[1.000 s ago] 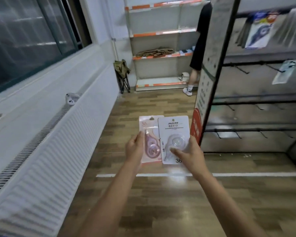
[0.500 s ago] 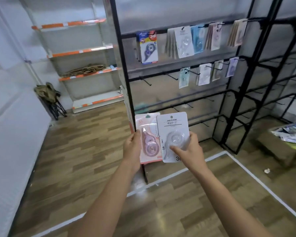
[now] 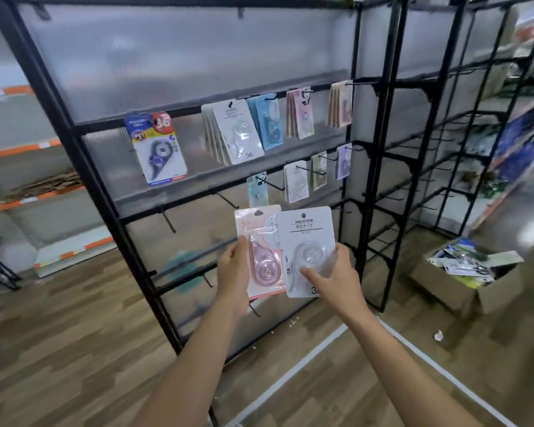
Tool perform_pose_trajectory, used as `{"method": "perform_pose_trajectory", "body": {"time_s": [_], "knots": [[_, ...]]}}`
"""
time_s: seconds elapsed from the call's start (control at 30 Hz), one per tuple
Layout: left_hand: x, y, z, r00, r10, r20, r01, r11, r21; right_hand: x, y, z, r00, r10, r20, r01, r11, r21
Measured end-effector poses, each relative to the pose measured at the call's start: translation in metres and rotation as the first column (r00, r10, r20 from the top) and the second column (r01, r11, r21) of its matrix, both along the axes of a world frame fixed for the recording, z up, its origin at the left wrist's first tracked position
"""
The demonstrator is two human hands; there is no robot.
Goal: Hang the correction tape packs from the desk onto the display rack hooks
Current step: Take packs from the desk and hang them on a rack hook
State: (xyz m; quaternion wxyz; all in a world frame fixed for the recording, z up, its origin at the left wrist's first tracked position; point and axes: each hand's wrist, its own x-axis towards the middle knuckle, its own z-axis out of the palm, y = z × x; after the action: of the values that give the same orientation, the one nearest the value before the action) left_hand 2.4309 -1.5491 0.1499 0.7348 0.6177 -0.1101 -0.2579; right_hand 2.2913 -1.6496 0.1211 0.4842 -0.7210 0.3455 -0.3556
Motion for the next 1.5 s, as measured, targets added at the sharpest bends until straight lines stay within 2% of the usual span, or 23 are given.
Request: {"method": "perform_pose_trajectory", "body": {"time_s": [0.37, 0.5, 0.67, 0.87, 1.13, 1.5], "knots": [[0.031, -0.173, 0.016, 0.994, -0.040, 0.106, 0.041, 0.999, -0.008, 0.030, -0.164, 0.010, 0.996, -0.086, 0.039, 0.088, 0.995, -0.044], [0.030, -0.237, 0.021, 0.989, -0.043, 0.138, 0.045, 0.999, -0.010, 0.035, -0.233, 0.017, 0.998, -0.047, 0.042, 0.050, 0.996, -0.072], [0.032, -0.303, 0.020, 0.974, 0.049, 0.219, -0.048, 0.999, -0.012, 0.042, -0.309, 0.019, 1.000, 0.016, 0.014, -0.015, 0.997, -0.076], [0.050, -0.333, 0.001, 0.937, 0.191, 0.294, -0.226, 0.970, 0.091, 0.069, -0.354, -0.007, 0.989, 0.144, -0.031, -0.142, 0.988, 0.054], [0.103, -0.366, -0.015, 0.796, 0.270, 0.542, -0.413, 0.896, 0.161, 0.113, -0.390, -0.044, 0.963, 0.258, -0.074, -0.240, 0.952, 0.187], [0.131, -0.407, -0.027, 0.775, 0.351, 0.526, -0.502, 0.848, 0.173, 0.152, -0.428, -0.075, 0.944, 0.303, -0.127, -0.279, 0.943, 0.180]]}}
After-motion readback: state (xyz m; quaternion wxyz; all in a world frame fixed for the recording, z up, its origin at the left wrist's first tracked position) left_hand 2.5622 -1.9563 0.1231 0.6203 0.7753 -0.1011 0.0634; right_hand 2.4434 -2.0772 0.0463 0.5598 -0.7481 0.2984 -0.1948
